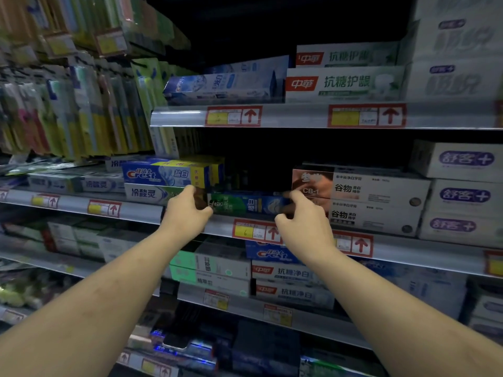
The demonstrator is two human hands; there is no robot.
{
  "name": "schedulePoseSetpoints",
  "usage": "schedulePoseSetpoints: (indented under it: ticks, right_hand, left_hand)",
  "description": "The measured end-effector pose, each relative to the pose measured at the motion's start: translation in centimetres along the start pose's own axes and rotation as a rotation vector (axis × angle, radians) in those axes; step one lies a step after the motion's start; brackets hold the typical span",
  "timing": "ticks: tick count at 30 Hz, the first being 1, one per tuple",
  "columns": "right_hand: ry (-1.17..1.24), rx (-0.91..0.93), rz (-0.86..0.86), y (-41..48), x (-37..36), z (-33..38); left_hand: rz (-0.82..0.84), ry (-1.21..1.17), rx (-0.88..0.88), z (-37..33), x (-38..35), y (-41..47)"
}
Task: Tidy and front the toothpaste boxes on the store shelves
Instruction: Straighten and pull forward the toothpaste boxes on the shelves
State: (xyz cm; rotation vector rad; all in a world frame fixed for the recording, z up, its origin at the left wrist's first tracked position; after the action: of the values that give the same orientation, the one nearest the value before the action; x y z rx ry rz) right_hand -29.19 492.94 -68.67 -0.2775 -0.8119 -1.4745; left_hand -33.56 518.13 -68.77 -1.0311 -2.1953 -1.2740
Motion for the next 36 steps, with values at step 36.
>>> schedulePoseSetpoints:
  ticks: [36]
  right_hand:
    - [0.228,-0.051,0.109,1.0,0.9,-0.3]
  left_hand:
    - [0.197,0.135,-0.343,-2.8,7.4,-0.1]
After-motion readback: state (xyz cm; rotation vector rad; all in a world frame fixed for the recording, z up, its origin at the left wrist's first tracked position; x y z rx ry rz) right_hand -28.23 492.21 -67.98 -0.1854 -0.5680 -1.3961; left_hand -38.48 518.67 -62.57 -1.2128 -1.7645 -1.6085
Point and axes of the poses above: each hand's wrist, its own y-axis towards the middle knuckle, its own x-axis out of the back of the hand, z = x × y, the point moved 3 cm from there along y, towards the middle knuckle, and after that the axes turned 14 degrees about -x, right-handed, at the moved point
